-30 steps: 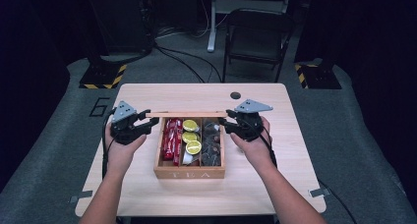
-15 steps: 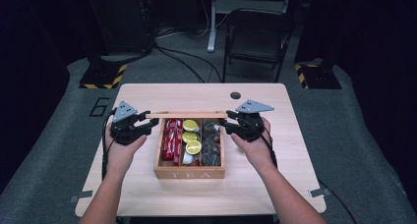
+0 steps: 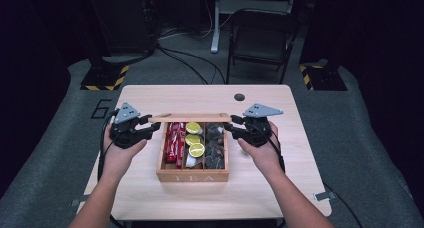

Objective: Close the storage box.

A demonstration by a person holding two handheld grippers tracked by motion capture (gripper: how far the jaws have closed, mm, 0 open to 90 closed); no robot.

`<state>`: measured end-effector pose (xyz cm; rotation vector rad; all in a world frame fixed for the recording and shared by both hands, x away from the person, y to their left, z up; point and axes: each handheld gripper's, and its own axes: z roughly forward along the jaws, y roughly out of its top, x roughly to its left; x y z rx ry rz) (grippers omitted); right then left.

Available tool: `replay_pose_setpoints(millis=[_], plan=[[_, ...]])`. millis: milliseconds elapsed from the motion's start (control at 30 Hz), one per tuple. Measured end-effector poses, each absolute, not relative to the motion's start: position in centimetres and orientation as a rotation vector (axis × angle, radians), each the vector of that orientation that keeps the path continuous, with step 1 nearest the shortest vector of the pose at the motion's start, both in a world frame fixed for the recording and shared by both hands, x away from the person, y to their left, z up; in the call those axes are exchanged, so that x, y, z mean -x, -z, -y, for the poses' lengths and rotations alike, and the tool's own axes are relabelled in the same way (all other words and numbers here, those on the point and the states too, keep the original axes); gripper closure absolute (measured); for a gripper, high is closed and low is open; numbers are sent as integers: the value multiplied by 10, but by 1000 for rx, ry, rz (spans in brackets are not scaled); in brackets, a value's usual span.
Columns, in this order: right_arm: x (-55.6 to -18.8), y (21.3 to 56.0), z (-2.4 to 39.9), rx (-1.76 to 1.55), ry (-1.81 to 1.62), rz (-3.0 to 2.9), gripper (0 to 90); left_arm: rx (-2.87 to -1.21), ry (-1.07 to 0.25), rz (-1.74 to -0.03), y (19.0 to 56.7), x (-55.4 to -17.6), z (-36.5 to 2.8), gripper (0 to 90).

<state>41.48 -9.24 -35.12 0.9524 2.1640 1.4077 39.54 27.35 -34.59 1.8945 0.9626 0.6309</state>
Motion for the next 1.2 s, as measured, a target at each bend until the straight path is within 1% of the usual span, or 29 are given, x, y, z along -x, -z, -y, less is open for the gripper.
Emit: replay_pose_setpoints(millis=[200, 400, 967, 1200], plan=[[-409, 355, 93, -923, -1394, -2181, 593, -1893, -606, -937, 351, -386, -278, 573], [-402, 362, 94, -909, -1390, -2184, 591, -1896, -622, -914, 357, -376, -279, 572], [-385, 377, 95, -883, -1369, -2213, 580, -1899, -623, -911, 376, -360, -279, 570], [-375, 390, 96, -853, -1360, -2211, 577, -1912, -609, -913, 389, -351, -280, 571]])
